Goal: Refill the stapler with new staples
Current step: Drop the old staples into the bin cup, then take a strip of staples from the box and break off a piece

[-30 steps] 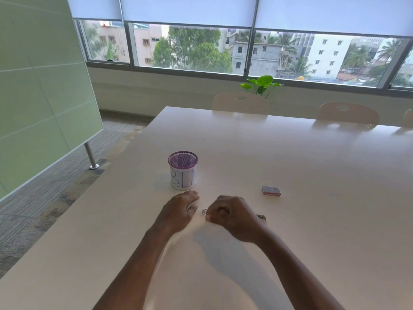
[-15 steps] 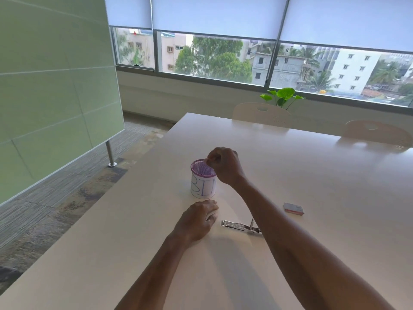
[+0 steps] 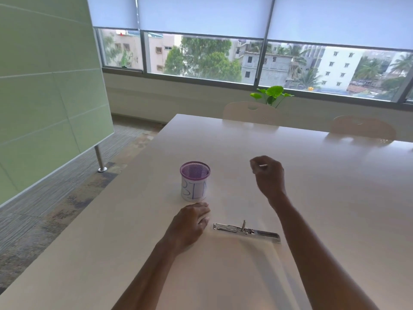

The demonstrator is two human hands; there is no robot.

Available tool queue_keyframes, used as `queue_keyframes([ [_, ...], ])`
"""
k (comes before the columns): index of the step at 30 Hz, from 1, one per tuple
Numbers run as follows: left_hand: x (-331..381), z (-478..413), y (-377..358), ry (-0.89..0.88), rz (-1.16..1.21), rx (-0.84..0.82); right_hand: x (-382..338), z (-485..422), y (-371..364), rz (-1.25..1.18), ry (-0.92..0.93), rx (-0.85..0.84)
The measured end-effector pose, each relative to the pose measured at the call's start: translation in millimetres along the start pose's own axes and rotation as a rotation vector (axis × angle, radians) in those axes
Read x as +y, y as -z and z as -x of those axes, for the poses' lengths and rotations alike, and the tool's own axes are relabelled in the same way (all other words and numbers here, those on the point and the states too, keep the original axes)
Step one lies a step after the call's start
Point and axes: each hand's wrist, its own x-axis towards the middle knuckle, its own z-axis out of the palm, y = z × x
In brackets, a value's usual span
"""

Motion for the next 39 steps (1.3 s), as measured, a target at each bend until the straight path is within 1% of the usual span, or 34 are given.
queue_keyframes([
  [2,-0.5,-1.4,-1.2,-0.002,-0.001,-0.003,29.4,5.6,33.3,-0.014,-0.062,0.046],
  [5,1.4,-3.1,-3.2,-0.01,-0.017,0.019,74.4,18.1,79.5,0.005,-0.137,0.068],
  [7,2.9,-3.8,-2.9,-0.016,-0.035,0.024,98.2,24.2,98.5,0.07,-0.197,0.023],
  [10,4.4,-3.0,-1.9,-0.006,-0.035,0.033,119.7,29.0,110.4,0.138,-0.25,-0.138],
  [12,4.8,-2.9,-1.8,-0.008,-0.026,0.042,128.3,31.6,110.3,0.197,-0.255,-0.245],
  [14,5.8,-3.3,-2.9,-0.005,-0.019,0.052,136.6,33.1,108.2,0.284,-0.235,-0.293],
  [19,6.9,-1.8,-3.2,0.019,0.004,0.07,141.4,32.6,101.7,0.416,-0.15,-0.282],
  [22,14.7,-2.3,-3.1,0.015,0.027,0.109,141.5,34.5,99.4,0.413,-0.116,-0.235],
  [24,22.9,-5.3,-1.0,-0.012,0.045,0.149,139.3,32.5,100.2,0.339,-0.114,-0.185],
  [27,40.2,-16.7,5.1,-0.066,0.039,0.271,134.2,29.9,100.5,0.179,-0.136,-0.116],
  [29,60.3,-26.8,9.6,-0.124,0.058,0.326,126.6,29.1,99.0,0.026,-0.156,-0.102],
  [31,85.3,-38.4,11.7,-0.178,0.126,0.324,114.9,29.2,97.1,-0.148,-0.167,-0.107],
  [33,111.6,-47.6,11.6,-0.191,0.231,0.273,101.1,28.7,96.0,-0.291,-0.164,-0.124],
  [36,138.2,-55.4,7.8,-0.143,0.388,0.237,76.9,27.4,96.0,-0.466,-0.136,-0.213],
  [39,144.7,-56.5,2.8,-0.062,0.525,0.227,54.1,28.5,94.4,-0.554,-0.104,-0.293],
])
